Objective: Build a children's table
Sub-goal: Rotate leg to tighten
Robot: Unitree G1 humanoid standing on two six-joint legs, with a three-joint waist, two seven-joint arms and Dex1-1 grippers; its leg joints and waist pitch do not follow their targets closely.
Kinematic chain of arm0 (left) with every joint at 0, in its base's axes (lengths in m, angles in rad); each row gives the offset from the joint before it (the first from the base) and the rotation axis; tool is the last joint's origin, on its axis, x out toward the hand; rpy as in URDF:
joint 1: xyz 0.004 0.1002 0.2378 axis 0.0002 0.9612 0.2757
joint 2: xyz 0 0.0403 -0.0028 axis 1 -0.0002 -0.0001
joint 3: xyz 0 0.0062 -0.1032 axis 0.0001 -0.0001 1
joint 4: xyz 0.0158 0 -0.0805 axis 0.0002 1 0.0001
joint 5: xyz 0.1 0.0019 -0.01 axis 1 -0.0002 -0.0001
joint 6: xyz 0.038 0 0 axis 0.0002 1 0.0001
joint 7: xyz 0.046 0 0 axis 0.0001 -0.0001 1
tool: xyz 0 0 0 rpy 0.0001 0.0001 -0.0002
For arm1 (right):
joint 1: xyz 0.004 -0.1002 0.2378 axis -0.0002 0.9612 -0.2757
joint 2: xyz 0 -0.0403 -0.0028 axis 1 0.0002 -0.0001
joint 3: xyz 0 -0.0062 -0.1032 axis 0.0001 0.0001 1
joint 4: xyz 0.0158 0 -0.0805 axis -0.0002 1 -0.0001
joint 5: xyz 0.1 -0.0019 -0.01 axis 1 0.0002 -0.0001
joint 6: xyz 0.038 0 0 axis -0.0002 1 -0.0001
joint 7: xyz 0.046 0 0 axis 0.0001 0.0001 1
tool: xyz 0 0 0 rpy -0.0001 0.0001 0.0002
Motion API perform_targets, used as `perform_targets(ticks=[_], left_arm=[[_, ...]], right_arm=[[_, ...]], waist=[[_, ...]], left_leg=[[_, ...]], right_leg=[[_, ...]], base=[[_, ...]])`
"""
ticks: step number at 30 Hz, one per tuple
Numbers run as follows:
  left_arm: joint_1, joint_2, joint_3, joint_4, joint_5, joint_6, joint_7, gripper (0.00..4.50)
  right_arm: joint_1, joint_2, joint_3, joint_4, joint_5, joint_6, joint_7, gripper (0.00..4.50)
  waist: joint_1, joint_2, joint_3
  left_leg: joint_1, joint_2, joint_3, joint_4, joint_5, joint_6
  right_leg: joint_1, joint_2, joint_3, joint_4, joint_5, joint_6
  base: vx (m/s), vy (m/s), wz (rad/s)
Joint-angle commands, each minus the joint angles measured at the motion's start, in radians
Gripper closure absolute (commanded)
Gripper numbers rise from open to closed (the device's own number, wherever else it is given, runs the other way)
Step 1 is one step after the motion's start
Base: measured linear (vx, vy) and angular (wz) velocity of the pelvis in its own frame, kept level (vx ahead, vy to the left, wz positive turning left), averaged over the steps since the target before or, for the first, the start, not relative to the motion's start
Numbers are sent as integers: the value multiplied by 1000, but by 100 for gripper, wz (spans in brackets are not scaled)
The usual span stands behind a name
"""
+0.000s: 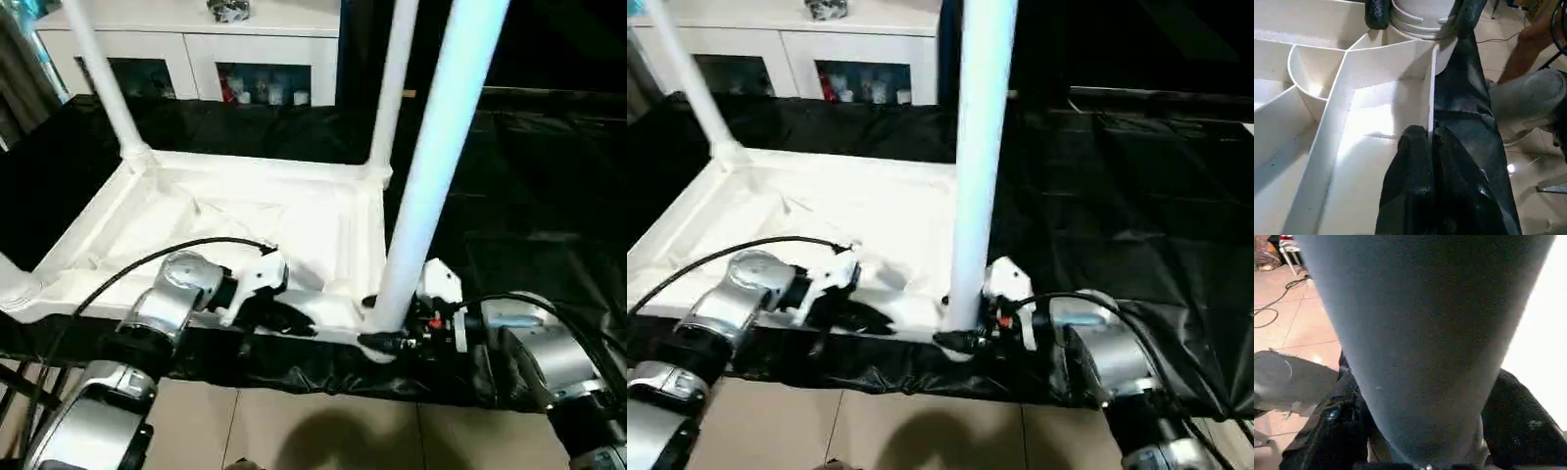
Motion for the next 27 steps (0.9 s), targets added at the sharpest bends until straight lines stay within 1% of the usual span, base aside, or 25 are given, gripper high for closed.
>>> perform_targets(ticks=[1,5,8,9,10,11,12,13,14,15,16,17,18,19,20,21,22,23,24,25,26,27], left_arm=[[-18,-15,7,-2,-50,-8,-30,450],[-19,-6,1,-5,-57,-4,-47,450],[-21,-3,0,-3,-58,4,-58,450],[-22,-3,1,-2,-57,4,-59,450],[-23,-3,1,0,-56,5,-59,450],[-24,-8,5,3,-52,4,-38,450],[-29,-18,11,14,-36,7,22,450],[-33,-26,16,23,-22,10,72,450],[-36,-34,18,28,-11,15,111,450],[-37,-41,19,31,-2,19,142,450],[-38,-59,22,30,12,27,201,450],[-37,-60,22,30,12,28,204,450],[-30,-106,29,11,24,63,299,450],[-28,-114,29,7,26,69,315,450],[-22,-139,30,-5,34,87,361,450],[-16,-165,26,-16,42,100,398,450],[-16,-165,26,-16,42,100,398,450],[-12,-183,23,-22,46,108,421,450],[-11,-219,13,-24,57,119,490,450],[-12,-241,7,-23,64,123,527,450],[-12,-253,2,-25,68,126,548,450],[-11,-261,0,-27,71,129,561,450]], right_arm=[[-6,2,36,32,-17,-14,34,175],[-13,4,42,58,-9,-30,59,188],[-11,8,43,72,-5,-35,71,190],[-7,11,41,74,-1,-36,71,190],[-3,13,38,75,2,-38,71,191],[4,21,27,75,8,-43,55,191],[10,48,1,82,8,-44,-16,191],[12,70,-19,89,5,-46,-75,191],[10,88,-32,101,-5,-55,-129,191],[7,102,-40,113,-18,-69,-177,191],[-3,130,-59,139,-39,-83,-268,191],[-3,131,-60,140,-40,-82,-273,191],[-19,191,-99,166,-57,-48,-441,191],[-21,202,-106,168,-58,-41,-465,191],[-25,237,-126,173,-57,-18,-535,191],[-21,264,-130,165,-78,-8,-607,192],[-21,264,-130,165,-78,-8,-607,192],[-19,281,-131,159,-95,-2,-655,192],[-15,327,-138,148,-121,15,-753,192],[-16,354,-140,147,-136,30,-808,192],[-17,368,-141,146,-144,37,-840,192],[-17,376,-141,146,-150,41,-861,192]], waist=[[-1,-15,-55],[-1,-15,-56],[-1,-13,-56],[0,-11,-57],[-1,-12,-56],[0,-11,-56],[-1,-10,-57],[-2,-12,-55],[-2,-9,-54],[-4,-11,-54],[-11,-13,-51],[-14,-12,-50],[-20,-11,-48],[-25,-11,-46],[-32,-12,-47],[-36,-14,-46],[-37,-14,-46],[-36,-14,-48],[-38,-13,-48],[-39,-13,-48],[-40,-17,-49],[-39,-14,-49]], left_leg=[[10,52,-21,-65,-194,79],[10,52,-21,-64,-185,83],[10,53,-21,-65,-183,85],[11,53,-21,-65,-183,85],[10,52,-21,-65,-189,84],[11,52,-22,-66,-192,82],[11,53,-21,-64,-194,80],[12,52,-21,-67,-202,72],[12,51,-22,-67,-211,66],[13,51,-23,-69,-217,58],[11,49,-26,-72,-237,38],[14,48,-27,-73,-247,34],[17,48,-27,-74,-265,24],[18,48,-28,-76,-275,19],[19,46,-30,-76,-285,10],[16,46,-31,-76,-282,12],[18,45,-30,-76,-283,15],[18,44,-30,-74,-275,23],[15,44,-29,-75,-262,26],[15,43,-29,-76,-258,24],[14,42,-29,-76,-254,25],[16,43,-29,-76,-254,28]], right_leg=[[48,-69,54,-68,-222,-223],[50,-68,54,-67,-217,-224],[49,-67,53,-66,-204,-230],[49,-67,53,-65,-201,-231],[50,-67,53,-67,-205,-231],[50,-67,53,-66,-208,-231],[48,-69,55,-66,-207,-231],[48,-68,54,-70,-223,-226],[48,-69,54,-71,-237,-225],[48,-70,53,-73,-254,-219],[49,-72,53,-79,-314,-199],[47,-72,52,-82,-337,-192],[43,-70,53,-88,-371,-183],[41,-69,53,-90,-386,-179],[41,-70,51,-92,-409,-172],[42,-70,52,-94,-421,-162],[40,-69,53,-97,-429,-158],[41,-70,53,-97,-426,-151],[39,-68,55,-96,-408,-149],[39,-66,54,-95,-405,-146],[39,-67,54,-95,-403,-145],[39,-68,54,-96,-403,-143]], base=[[0,0,0],[0,0,0],[0,0,0],[0,0,0],[0,0,0],[0,0,0],[0,0,0],[0,0,0],[0,0,0],[0,0,0],[0,0,0],[0,0,0],[0,0,0],[0,0,0],[0,0,0],[0,0,0],[0,0,0],[0,0,0],[0,0,0],[0,0,0],[0,0,0],[0,0,0]])
